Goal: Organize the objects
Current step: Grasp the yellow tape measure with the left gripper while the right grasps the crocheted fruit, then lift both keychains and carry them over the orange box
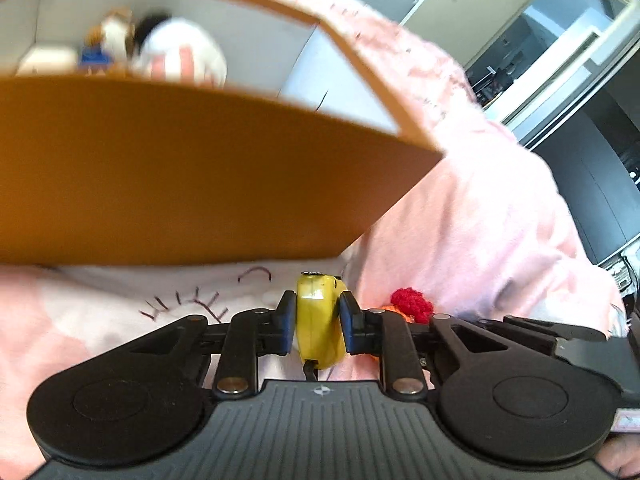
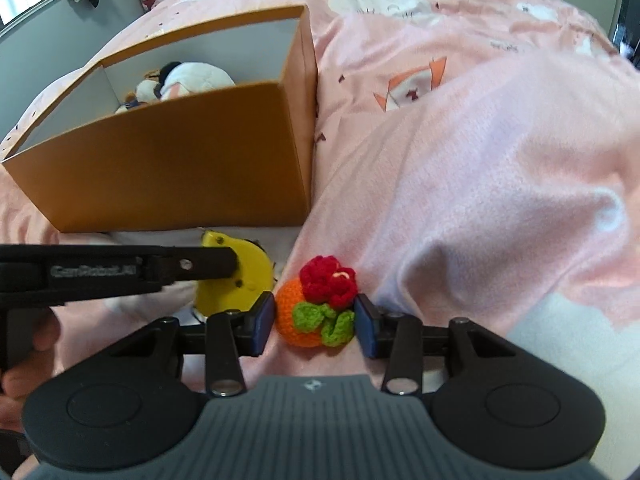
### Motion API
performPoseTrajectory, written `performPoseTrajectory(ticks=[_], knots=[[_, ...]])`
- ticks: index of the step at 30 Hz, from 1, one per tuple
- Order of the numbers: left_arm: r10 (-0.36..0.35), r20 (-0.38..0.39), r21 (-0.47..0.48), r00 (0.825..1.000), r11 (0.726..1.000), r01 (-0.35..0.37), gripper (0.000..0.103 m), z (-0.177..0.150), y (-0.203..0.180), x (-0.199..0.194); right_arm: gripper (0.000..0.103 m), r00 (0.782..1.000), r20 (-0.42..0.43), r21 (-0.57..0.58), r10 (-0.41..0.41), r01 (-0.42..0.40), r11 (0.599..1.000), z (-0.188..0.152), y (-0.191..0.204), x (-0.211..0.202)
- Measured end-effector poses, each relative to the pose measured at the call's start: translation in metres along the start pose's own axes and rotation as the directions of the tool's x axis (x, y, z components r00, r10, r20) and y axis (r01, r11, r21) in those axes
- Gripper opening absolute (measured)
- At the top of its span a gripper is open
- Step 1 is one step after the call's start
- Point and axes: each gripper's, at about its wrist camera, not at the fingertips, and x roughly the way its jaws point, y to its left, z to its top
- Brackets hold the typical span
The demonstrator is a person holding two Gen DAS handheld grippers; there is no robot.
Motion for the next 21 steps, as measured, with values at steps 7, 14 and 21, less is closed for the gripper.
performPoseTrajectory(ticks=[7, 14, 21], knots=[[-0.016, 0.147, 0.125, 0.989, 0.992, -0.003, 0.025, -0.002, -0.019, -0.048, 0.045, 0.993, 0.122, -0.098, -0.002, 0.014, 0.995, 0.011, 0.019, -0.036], [-0.052, 0.281, 0.153, 0.958, 0.988, 0.009, 0.025, 0.016, -0.035, -0.084, 0.045, 0.969, 0.247, -0.212, 0.026, 0.027, 0.977, 0.034, 0.04, -0.074], [-0.044, 0.357, 0.099, 0.933, 0.995, 0.009, 0.025, 0.053, -0.029, -0.107, 0.044, 0.95, 0.304, -0.308, 0.068, 0.03, 0.951, 0.075, 0.057, -0.085]])
